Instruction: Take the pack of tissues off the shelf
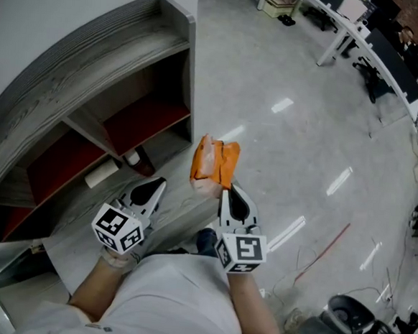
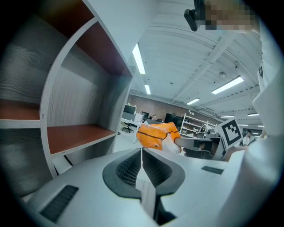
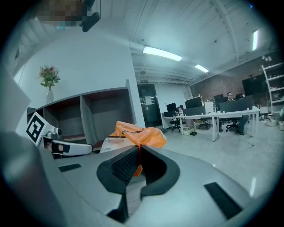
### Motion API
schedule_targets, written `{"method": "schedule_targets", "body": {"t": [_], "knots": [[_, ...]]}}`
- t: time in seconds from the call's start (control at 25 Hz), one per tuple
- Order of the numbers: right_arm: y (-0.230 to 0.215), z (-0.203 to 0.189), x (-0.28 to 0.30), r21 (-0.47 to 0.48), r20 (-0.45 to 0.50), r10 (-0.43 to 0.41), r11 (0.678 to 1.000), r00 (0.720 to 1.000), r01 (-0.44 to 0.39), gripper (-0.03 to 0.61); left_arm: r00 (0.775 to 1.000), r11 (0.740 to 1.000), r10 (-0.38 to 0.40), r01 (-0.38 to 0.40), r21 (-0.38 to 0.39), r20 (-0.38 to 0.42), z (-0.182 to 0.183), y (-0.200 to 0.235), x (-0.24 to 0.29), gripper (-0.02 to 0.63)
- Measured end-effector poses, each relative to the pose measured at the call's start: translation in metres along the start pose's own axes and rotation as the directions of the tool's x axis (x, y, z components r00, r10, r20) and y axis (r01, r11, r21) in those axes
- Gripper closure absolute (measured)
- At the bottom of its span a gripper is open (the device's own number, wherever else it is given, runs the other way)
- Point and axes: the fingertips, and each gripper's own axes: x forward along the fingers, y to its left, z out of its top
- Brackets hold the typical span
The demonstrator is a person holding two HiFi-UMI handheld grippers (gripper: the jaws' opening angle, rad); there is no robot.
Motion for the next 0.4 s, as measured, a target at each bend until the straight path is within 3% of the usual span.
{"method": "schedule_targets", "body": {"t": [0.4], "knots": [[0.0069,0.0039,-0.0041,-0.019,-0.005,0.027,0.999,1.000,-0.027,0.554,1.000,1.000,0.012,-0.012,0.004,0.008,0.0022,-0.0050,-0.0065,0.594]]}}
